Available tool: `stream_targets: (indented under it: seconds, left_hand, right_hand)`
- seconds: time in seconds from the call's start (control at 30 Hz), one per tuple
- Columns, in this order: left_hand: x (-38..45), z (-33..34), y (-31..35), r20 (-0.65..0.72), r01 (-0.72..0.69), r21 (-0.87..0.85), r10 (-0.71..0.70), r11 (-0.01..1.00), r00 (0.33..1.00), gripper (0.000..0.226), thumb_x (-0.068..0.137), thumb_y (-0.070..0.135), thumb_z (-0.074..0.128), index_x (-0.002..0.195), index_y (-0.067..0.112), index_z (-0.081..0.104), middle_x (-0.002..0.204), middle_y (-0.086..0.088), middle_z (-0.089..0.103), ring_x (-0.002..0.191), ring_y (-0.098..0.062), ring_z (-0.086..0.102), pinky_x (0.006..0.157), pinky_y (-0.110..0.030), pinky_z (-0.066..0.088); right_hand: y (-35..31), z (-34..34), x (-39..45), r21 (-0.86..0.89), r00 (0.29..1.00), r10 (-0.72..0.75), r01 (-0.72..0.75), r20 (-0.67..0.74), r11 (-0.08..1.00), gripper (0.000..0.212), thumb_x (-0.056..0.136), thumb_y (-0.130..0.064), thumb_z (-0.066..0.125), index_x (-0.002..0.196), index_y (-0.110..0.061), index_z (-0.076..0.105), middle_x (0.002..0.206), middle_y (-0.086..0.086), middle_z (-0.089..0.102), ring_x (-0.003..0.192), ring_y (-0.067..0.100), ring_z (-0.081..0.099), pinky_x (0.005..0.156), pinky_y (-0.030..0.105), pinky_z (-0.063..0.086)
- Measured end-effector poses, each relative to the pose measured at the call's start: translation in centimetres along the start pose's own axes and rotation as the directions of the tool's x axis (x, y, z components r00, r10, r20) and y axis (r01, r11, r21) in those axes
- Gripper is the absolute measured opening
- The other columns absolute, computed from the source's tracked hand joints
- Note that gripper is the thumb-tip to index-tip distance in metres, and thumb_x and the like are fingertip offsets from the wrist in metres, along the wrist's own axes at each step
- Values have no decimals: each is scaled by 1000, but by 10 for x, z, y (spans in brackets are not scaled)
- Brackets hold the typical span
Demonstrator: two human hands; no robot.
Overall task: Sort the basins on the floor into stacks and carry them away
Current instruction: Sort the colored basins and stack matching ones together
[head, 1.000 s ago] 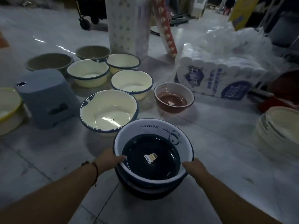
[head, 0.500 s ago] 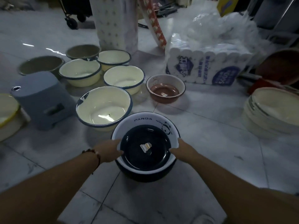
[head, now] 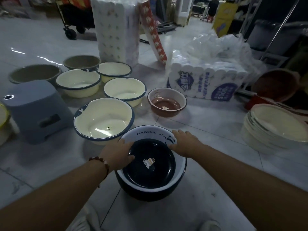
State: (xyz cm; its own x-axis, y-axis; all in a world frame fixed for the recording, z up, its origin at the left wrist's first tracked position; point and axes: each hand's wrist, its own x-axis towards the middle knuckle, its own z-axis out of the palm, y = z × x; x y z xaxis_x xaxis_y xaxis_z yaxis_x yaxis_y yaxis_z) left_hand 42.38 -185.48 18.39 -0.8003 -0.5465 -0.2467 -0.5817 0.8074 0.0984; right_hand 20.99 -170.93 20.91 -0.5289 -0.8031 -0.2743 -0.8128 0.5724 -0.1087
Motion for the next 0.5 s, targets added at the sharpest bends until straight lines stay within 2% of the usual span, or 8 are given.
stream_targets:
  seconds: [0.1,0.23,0.33,0.5]
  left_hand:
    - [65,10,-14,-15,-26,106,27,994,1000,58,94,53,48,144,28,35,138,-7,44,120,-29,51,93,-39,45]
    - [177,22,-19,-22,-70,139,74,988,997,57,92,54,47,141,27,37,137,-9,44,117,-32,52,91,-43,45]
    - [253,36,-21,-16,-111,200,116,974,993,60,92,58,44,142,25,35,140,-11,42,121,-33,50,92,-44,44]
    - [331,48,-22,37,-114,124,110,986,993,70,92,65,38,150,28,25,153,-12,30,131,-34,46,102,-45,43]
  right_hand:
    - [9,16,63,12,1000,12,-12,1,1000,60,89,-51,53,139,-21,39,138,8,50,123,31,46,101,45,41]
    - [31,38,165,87,998,58,-61,26,994,68,92,-50,52,148,-17,32,150,9,40,135,31,40,109,44,36]
    - [51,53,237,113,997,67,-71,38,991,67,92,-49,51,147,-16,32,151,10,39,135,31,41,108,43,37]
    - [81,72,324,77,991,107,-113,77,991,62,94,-45,51,145,-15,33,151,10,36,136,33,39,109,43,35]
